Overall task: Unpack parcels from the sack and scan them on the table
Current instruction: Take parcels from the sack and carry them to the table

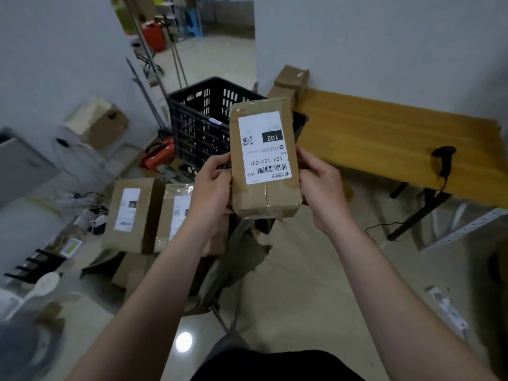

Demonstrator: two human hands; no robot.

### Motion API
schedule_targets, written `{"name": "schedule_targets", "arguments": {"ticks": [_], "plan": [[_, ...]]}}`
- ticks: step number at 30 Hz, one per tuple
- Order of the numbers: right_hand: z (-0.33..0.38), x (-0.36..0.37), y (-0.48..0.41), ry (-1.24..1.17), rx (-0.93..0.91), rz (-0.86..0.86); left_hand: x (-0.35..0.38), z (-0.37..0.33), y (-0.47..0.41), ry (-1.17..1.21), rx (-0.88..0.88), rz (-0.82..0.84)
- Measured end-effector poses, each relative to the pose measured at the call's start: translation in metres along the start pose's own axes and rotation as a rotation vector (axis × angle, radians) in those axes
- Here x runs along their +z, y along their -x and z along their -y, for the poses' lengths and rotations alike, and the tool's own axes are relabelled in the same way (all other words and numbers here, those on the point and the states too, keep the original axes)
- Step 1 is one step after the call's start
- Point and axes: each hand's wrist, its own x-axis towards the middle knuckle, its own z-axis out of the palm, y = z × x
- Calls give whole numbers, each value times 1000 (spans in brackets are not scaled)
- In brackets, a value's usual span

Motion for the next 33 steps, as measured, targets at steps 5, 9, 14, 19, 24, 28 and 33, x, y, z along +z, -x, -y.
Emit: {"name": "schedule_targets", "arguments": {"ticks": [5,9,14,19,24,28,33], "plan": [[10,73,11,-21,-6,45,-76,8,-11,22,3,-36],[9,148,12,-16,8,27,-146,15,-34,24,24,-63],[10,251,17,19,-1,26,-245,20,-70,9,-32,-61],[8,335,23,39,72,55,-327,35,-89,-16,-94,-100],[-12,385,40,20,143,60,-380,53,-89,-38,-124,-71],[-23,411,63,-30,192,31,-408,63,-81,-10,-130,-53],[-35,441,101,-23,185,85,-445,81,-59,9,-214,-138]]}}
